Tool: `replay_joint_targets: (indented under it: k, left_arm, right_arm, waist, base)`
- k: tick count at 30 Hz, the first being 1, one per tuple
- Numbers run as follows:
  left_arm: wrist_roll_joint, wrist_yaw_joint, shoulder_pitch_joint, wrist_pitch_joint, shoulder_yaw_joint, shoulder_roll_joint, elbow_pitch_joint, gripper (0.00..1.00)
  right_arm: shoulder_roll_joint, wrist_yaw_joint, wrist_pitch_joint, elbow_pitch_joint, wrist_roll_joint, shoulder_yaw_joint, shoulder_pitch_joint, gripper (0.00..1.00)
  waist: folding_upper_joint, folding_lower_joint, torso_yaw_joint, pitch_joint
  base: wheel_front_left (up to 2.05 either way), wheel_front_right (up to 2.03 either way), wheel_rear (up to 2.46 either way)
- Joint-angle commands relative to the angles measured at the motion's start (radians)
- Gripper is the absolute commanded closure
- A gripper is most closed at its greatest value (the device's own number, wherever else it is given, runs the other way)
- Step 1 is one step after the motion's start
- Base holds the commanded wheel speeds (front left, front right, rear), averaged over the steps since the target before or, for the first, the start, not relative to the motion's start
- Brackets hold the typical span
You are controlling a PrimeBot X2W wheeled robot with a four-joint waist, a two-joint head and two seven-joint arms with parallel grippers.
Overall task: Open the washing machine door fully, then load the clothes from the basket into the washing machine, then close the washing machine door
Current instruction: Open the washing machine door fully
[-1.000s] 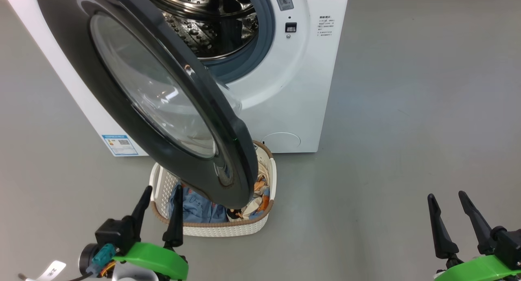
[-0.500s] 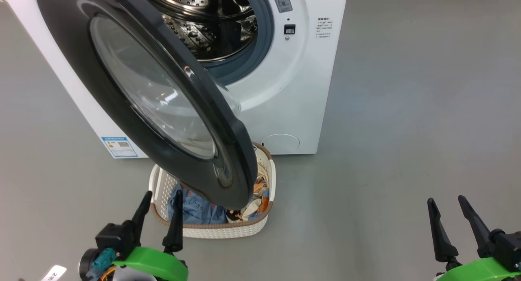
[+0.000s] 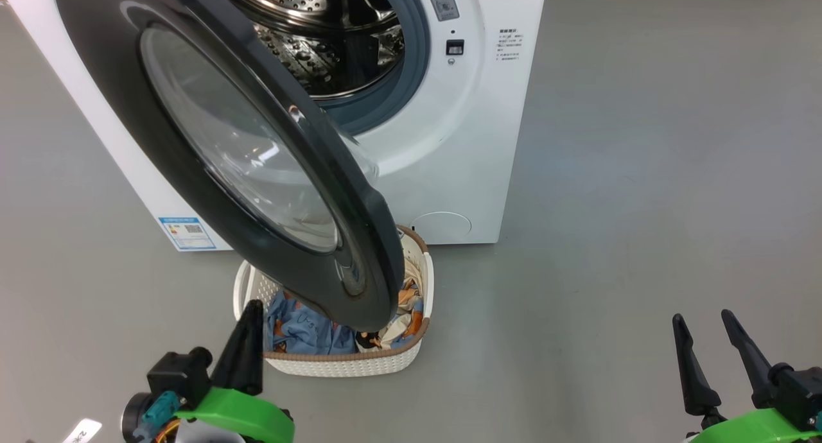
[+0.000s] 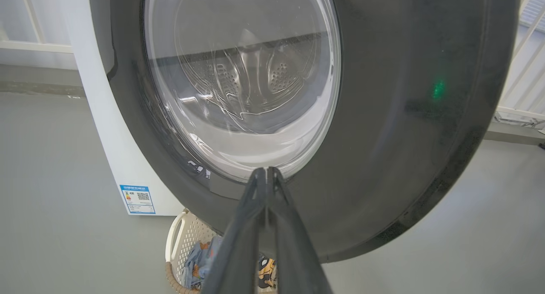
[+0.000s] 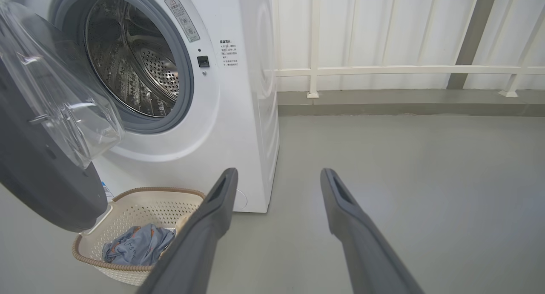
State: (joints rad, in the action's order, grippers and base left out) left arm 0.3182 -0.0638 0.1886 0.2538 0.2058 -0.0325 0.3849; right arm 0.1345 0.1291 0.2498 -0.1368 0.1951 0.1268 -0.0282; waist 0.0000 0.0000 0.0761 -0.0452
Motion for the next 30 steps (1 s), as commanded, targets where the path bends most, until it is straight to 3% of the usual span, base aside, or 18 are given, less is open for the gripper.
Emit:
replay_joint_targets:
  k: [1,9,19,24,30]
  left_arm:
    - [0.001,0.012,0.018,0.008,-0.035,-0.018,-0.023,1.00]
    - [0.049,0.018,0.074,0.008,-0.104,-0.018,-0.102,1.00]
    - [0.010,0.044,0.182,0.007,-0.154,-0.062,-0.185,1.00]
    - [-0.044,0.083,0.270,-0.009,-0.132,-0.072,-0.296,1.00]
    - [-0.076,0.099,0.355,-0.068,-0.022,-0.041,-0.445,1.00]
  right_arm:
    - [0.011,0.002,0.012,0.029,-0.004,-0.020,-0.009,0.00]
    - [0.009,0.002,0.012,0.034,-0.011,-0.021,-0.001,0.00]
    - [0.007,0.002,0.012,0.028,-0.022,-0.013,-0.001,0.00]
    - [0.006,0.002,0.012,0.031,-0.033,-0.009,-0.003,0.00]
    - [0.006,0.002,0.012,0.038,-0.041,-0.026,-0.001,0.00]
  waist:
    - [0.0000,0.0000,-0.001,-0.001]
    - [0.0000,0.0000,0.000,-0.016]
    - [0.0000,0.0000,0.004,-0.015]
    - [0.0000,0.0000,0.009,-0.016]
    - [0.0000,0.0000,0.018,-0.013]
  base:
    - [0.00,0.00,0.00]
    - [0.00,0.00,0.00]
    - [0.00,0.00,0.00]
    - [0.00,0.00,0.00]
    - [0.00,0.00,0.00]
